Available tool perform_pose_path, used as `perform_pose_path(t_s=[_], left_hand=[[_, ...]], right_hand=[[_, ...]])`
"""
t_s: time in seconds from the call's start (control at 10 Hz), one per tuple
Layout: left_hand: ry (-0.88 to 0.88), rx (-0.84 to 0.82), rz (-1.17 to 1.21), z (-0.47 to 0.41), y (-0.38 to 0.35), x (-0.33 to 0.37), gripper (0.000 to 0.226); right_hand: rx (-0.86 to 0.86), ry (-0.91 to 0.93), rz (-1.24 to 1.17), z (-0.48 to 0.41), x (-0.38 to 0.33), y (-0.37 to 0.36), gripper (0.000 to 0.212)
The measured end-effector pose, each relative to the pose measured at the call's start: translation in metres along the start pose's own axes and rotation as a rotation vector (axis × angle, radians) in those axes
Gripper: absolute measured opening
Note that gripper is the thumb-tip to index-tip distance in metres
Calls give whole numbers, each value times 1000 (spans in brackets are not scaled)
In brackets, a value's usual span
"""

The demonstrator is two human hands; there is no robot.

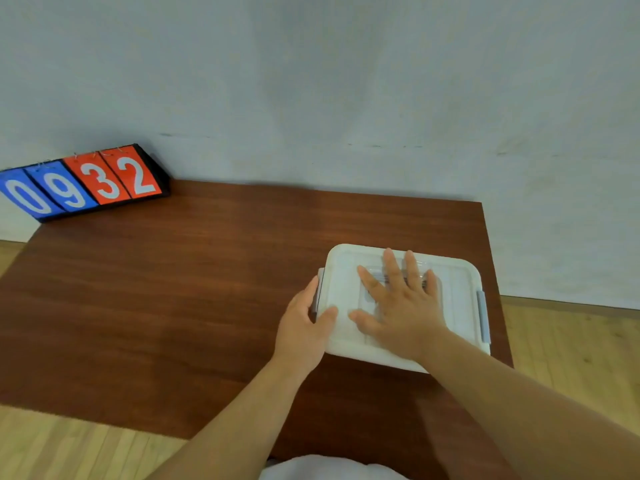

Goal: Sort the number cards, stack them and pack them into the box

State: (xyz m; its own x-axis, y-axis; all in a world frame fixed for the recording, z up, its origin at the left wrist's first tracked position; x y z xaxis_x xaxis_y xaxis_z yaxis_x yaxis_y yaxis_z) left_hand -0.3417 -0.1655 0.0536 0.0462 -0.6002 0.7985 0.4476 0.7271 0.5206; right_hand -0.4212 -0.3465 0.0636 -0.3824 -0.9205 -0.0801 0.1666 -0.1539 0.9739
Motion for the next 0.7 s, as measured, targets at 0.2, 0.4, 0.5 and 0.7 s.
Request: perform_pose_path(t_s=[0.2, 0.4, 0.5, 0.7], left_hand=[[-120, 9, -129, -1, 1, 1, 62], [-243, 25, -206, 0, 4, 6, 51], [-262, 3, -248, -1, 5, 8, 51], [-327, -43, -409, -9, 20, 27, 61]], right_hand=[[5, -1, 4, 0, 0, 1, 85], [13, 2, 13, -1, -1, 0, 86], [12, 7, -3, -2, 1, 1, 85], [-71, 59, -83, -1, 7, 18, 87]])
Point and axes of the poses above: each hand's wrist, its own z-axis away from the middle knuckle, its own y-axis out of the back of the hand, x = y × z, the point moved 3 cm from there along -z, towards the middle knuckle, and after that the axes turned 5 degrees about x, right-handed, at the moved point
